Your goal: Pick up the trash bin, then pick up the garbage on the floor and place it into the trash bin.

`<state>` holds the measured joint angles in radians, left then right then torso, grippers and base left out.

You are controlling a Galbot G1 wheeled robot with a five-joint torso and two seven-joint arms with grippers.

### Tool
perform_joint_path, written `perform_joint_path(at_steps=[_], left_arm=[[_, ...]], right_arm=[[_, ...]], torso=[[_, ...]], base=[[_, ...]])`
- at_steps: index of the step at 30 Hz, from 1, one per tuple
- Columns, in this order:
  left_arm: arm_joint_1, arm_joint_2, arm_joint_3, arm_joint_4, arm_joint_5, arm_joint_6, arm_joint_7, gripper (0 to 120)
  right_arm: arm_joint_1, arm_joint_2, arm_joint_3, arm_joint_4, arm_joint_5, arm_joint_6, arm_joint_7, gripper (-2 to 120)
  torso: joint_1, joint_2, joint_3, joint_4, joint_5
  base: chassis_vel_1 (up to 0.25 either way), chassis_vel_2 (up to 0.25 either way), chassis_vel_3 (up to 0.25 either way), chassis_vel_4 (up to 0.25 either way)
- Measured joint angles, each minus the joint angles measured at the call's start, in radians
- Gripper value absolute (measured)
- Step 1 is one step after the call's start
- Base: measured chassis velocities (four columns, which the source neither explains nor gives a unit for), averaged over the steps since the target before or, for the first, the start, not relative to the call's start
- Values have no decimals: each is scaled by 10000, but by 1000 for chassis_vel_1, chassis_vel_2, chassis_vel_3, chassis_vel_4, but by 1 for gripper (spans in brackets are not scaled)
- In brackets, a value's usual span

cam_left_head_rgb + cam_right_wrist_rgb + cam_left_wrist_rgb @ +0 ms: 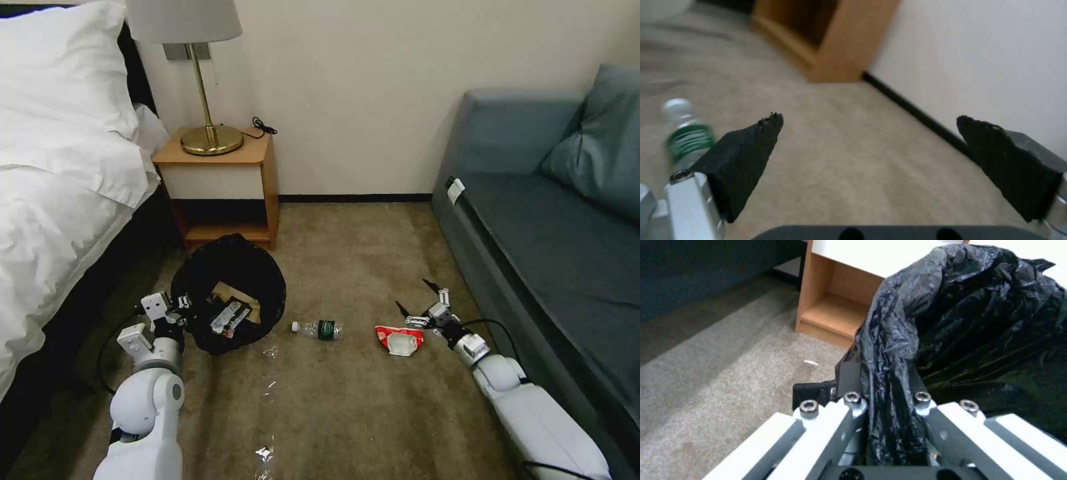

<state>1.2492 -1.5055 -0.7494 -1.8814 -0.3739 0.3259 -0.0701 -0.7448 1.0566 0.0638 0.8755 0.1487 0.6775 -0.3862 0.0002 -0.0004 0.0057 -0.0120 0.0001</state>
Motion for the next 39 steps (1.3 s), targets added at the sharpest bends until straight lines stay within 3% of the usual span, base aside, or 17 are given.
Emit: perform_joint_path(at_steps=[13, 30, 39], left_arm=[[-49, 161, -56, 367, -395, -169, 132, 4], [-54, 134, -12, 384, -339, -176, 134, 4], [92, 86, -5, 193, -288, -176, 127, 4]], right_arm=[[1666, 130, -1784, -2179, -346, 16, -1872, 100], [1872, 11, -1342, -3146, -688, -612, -3186, 100], [2374, 765, -653, -4469, -1447, -747, -3317, 100]], torso=[[0, 0, 0, 0, -4], [-1, 0, -2, -2, -4], [-1, 0, -1, 4, 1]], base=[[0, 0, 0, 0], [0, 0, 0, 0], [0, 0, 0, 0]])
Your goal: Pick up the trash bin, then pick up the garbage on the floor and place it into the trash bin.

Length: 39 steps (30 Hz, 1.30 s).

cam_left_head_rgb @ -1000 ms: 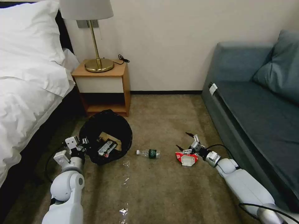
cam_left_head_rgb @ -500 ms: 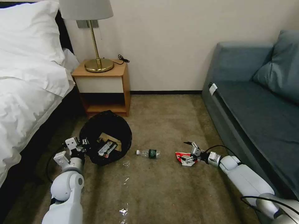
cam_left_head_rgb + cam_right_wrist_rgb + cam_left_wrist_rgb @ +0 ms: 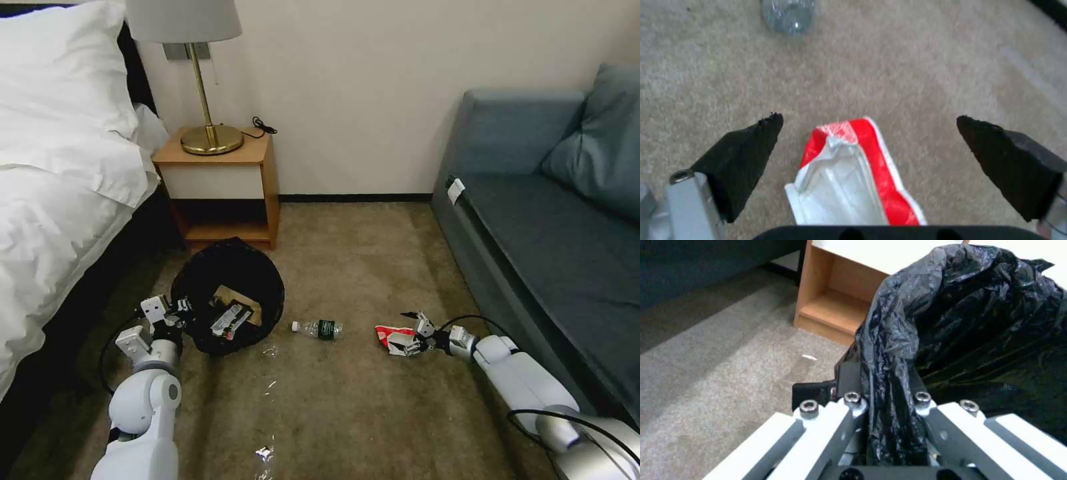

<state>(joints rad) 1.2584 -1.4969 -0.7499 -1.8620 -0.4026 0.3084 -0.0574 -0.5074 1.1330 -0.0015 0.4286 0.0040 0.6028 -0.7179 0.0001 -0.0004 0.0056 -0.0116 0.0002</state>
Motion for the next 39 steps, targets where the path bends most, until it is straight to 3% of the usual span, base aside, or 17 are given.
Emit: perform_joint_path(at_steps=[12, 25, 32, 35, 38, 39], left_arm=[[61, -89, 27, -33, 127, -21, -8, 4], [121, -162, 90, -20, 288, -55, -6, 4], [153, -178, 89, -93, 305, -68, -5, 4], [195, -168, 80, -149, 305, -70, -5, 4], [208, -167, 79, -167, 305, -70, -5, 4], [217, -166, 75, -184, 304, -72, -5, 4]], right_arm=[[214, 167, 387, -740, -878, -662, 326, 100], [280, 379, 823, -1201, -723, -1400, 399, 100], [295, 449, 782, -1293, -655, -1459, 408, 74], [186, 467, 782, -1322, -652, -1502, 401, 58], [165, 475, 787, -1334, -651, -1511, 403, 54], [145, 476, 795, -1341, -651, -1517, 404, 45]], torso=[[0, 0, 0, -4, -4], [1, 0, 0, -4, -4], [1, 0, 0, -4, -5], [0, 0, 0, -4, -4], [0, 0, 0, -4, -5], [0, 0, 0, -4, -4]], base=[[0, 0, 0, 0], [0, 0, 0, 0], [0, 0, 0, 0], [0, 0, 0, 0], [0, 0, 0, 0], [0, 0, 0, 0]])
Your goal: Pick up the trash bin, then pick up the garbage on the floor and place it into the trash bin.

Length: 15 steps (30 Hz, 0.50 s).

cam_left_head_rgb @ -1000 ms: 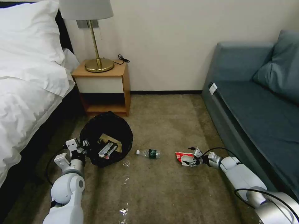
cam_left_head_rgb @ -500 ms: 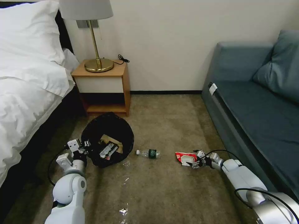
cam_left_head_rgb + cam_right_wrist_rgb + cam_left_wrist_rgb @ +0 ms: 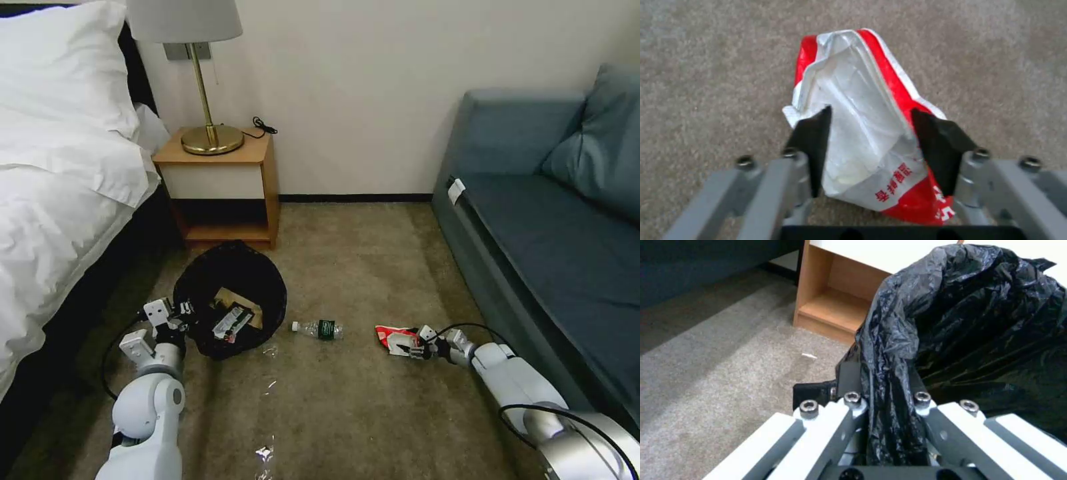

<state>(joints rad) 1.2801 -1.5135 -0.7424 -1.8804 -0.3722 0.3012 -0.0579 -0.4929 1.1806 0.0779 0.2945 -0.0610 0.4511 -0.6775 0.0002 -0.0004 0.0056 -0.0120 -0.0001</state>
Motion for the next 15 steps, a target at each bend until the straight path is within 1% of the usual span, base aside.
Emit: perform_joint_path(at_steps=[1, 2, 4, 5, 6, 7, 8, 9, 11, 12, 15], left_arm=[[3, 4, -4, -12, 0, -1, -2, 4], [3, 4, -4, -12, 0, -1, -2, 4], [2, 8, -12, -28, -5, -5, -4, 4], [2, 8, -12, -28, -5, -5, -4, 4], [2, 9, -12, -30, -8, -7, -5, 4], [-2, 10, -12, -30, -11, -8, -8, 4], [-2, 10, -12, -30, -11, -8, -8, 4], [-12, 11, -12, -30, -13, -9, -11, 4], [-18, 11, -12, -29, -13, -8, -11, 4], [-35, 13, -11, -30, -18, -10, -12, 4], [-64, 20, -9, -17, -26, -10, -20, 4]], right_arm=[[-18, -3, 6, -1, 2, -1, 3, 41], [-18, -3, 6, -1, 2, -1, 3, 41], [-44, -22, 6, -13, 5, -2, 16, 28], [-44, -22, 6, -13, 5, -2, 16, 28], [-51, -28, 17, -20, 13, -2, 31, 25], [-57, -36, 31, -26, 21, -1, 42, 19], [-57, -36, 31, -26, 21, -1, 42, 19], [-61, -39, 36, -28, 29, 3, 57, 13], [-63, -39, 38, -29, 37, 5, 64, 12], [-82, -40, 43, -28, 64, 21, 74, 2], [-131, -44, 53, 2, 103, 43, 78, 0]], torso=[[0, 0, 0, 0, -1], [0, 0, 0, 0, -1], [-1, 0, 0, 0, 0], [-1, 0, 0, 0, 0], [0, 0, 0, 0, -1], [-1, 0, 0, 0, -1], [-1, 0, 0, 0, -1], [-1, 0, 0, 0, -1], [0, 0, 0, 0, -1], [-1, 0, 0, 0, -1], [-1, 1, 0, 0, 0]], base=[[0, 0, 0, 0], [0, 0, 0, 0], [0, 0, 0, 0], [0, 0, 0, 0], [0, 0, 0, 0], [0, 0, 0, 0], [0, 0, 0, 0], [0, 0, 0, 0], [0, 0, 0, 0], [0, 0, 0, 0], [0, 0, 0, 0]])
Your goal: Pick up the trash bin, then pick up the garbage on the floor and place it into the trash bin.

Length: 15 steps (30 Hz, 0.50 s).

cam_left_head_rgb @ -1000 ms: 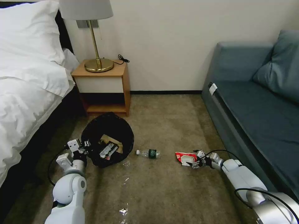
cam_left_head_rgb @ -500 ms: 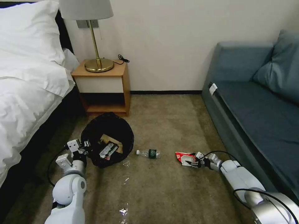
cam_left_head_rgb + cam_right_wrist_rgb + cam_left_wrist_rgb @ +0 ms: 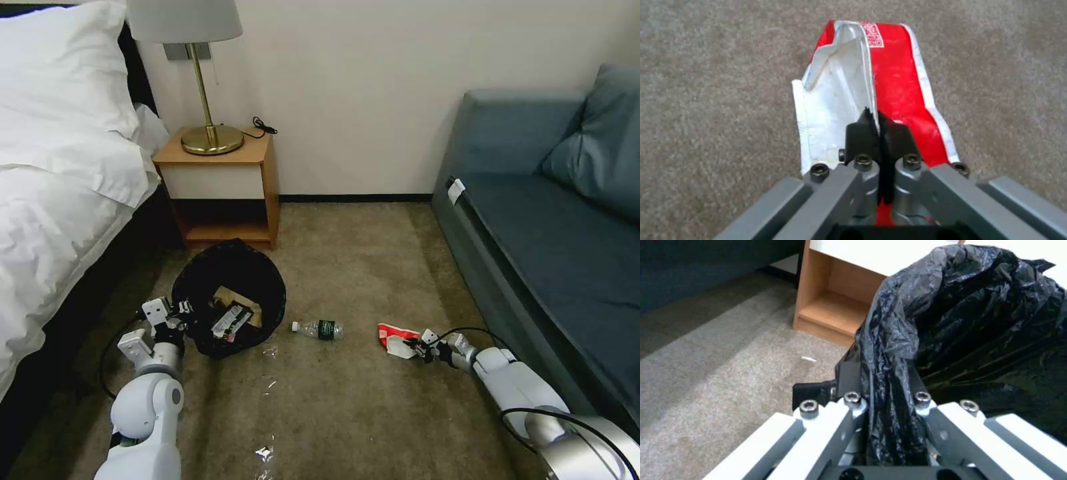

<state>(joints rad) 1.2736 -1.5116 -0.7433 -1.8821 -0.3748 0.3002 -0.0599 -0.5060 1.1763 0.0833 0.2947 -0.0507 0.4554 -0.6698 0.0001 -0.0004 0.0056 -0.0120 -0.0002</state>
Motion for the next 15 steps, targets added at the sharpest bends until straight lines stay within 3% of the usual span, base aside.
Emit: perform_joint_path(at_steps=[12, 15], left_arm=[[-50, -1, 17, 128, -23, -1, -10, 4], [-151, -31, 36, 303, -25, -16, -11, 4]], right_arm=[[-176, -30, 130, 305, 142, 145, 107, 0], [-346, 195, 712, 1227, 729, 651, 418, 0]], torso=[[0, 0, 1, 0, 0], [0, 0, 1, -2, -1]], base=[[0, 0, 0, 0], [0, 0, 0, 0]])
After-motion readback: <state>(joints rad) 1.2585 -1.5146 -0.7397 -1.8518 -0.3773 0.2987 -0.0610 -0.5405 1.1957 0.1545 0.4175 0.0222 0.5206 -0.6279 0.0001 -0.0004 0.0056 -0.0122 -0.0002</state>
